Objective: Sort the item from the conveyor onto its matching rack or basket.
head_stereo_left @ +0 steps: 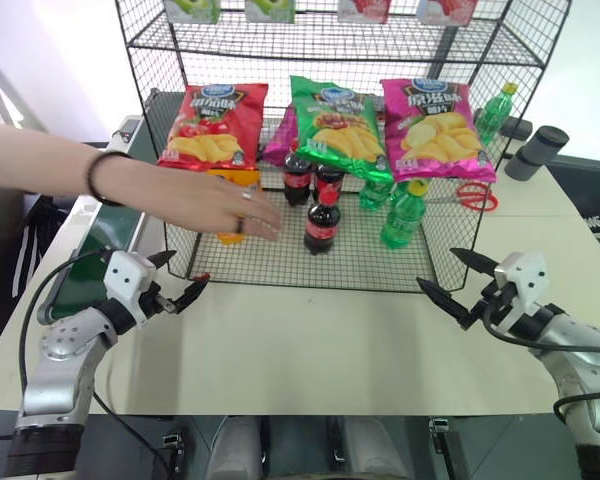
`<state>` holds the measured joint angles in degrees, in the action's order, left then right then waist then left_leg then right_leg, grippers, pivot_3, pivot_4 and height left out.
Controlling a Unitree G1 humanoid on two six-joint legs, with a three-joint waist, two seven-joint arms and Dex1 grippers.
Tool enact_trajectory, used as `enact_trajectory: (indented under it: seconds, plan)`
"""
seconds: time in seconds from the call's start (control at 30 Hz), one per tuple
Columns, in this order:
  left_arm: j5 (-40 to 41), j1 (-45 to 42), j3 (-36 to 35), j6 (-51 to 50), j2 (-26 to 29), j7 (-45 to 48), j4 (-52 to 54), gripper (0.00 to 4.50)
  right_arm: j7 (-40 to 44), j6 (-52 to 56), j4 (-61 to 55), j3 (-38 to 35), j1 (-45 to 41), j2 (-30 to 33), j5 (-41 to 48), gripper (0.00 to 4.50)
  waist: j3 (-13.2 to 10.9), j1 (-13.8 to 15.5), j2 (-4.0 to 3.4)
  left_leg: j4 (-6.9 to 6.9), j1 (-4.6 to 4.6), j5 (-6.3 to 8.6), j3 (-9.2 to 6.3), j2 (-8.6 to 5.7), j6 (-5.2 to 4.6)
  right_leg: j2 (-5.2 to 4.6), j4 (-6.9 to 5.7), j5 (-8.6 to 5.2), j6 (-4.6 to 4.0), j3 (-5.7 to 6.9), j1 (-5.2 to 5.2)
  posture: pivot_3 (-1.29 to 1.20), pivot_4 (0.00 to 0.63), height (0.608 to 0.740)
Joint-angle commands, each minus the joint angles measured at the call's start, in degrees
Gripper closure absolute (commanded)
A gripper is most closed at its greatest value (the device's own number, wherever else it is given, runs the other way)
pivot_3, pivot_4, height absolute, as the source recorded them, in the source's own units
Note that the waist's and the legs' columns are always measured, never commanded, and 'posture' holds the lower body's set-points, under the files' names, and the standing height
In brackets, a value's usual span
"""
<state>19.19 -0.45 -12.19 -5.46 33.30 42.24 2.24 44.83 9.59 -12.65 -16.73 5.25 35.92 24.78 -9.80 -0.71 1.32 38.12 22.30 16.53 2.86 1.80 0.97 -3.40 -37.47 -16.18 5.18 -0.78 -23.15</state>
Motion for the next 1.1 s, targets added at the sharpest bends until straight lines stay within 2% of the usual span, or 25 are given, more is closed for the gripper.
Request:
enact_trajectory:
  seconds: [0.03, 0.8, 1.1]
  plan:
    - [-0.4, -0.8, -0.9, 0.1, -0.1, -1.3, -0.5, 0.00, 0.1, -1.6, -0.7, -1.1, -0.5, -0.1, 0.3, 0.04, 0.0, 0.0, 0.00, 0.00, 0.00, 0.00, 0.00, 0.00, 0.00, 0.00, 0.00, 0.00, 0.00, 0.00, 0.00, 0.00, 0.150, 0.740]
    - [-0.1, 2.1, -2.5, 1.6, 0.6, -0.3, -0.4, 0.00, -0.8, -0.8, -3.8, 0.6, 1.0, -0.6, -0.2, 0.04, 0.0, -0.1, -0.07, 0.00, -0.01, 0.00, 0.01, 0.01, 0.00, 0.01, 0.00, 0.00, 0.00, -0.02, 0.01, 0.00, 0.150, 0.740]
    - [0.0, 0.8, -2.4, 2.1, 1.0, -0.1, -1.6, 0.00, -1.5, -0.8, -5.5, 0.6, 2.2, -1.3, -0.4, 0.04, 0.1, 0.0, -0.08, 0.01, -0.02, 0.00, 0.00, 0.01, 0.00, 0.00, 0.00, 0.00, 0.00, -0.01, 0.02, 0.00, 0.150, 0.740]
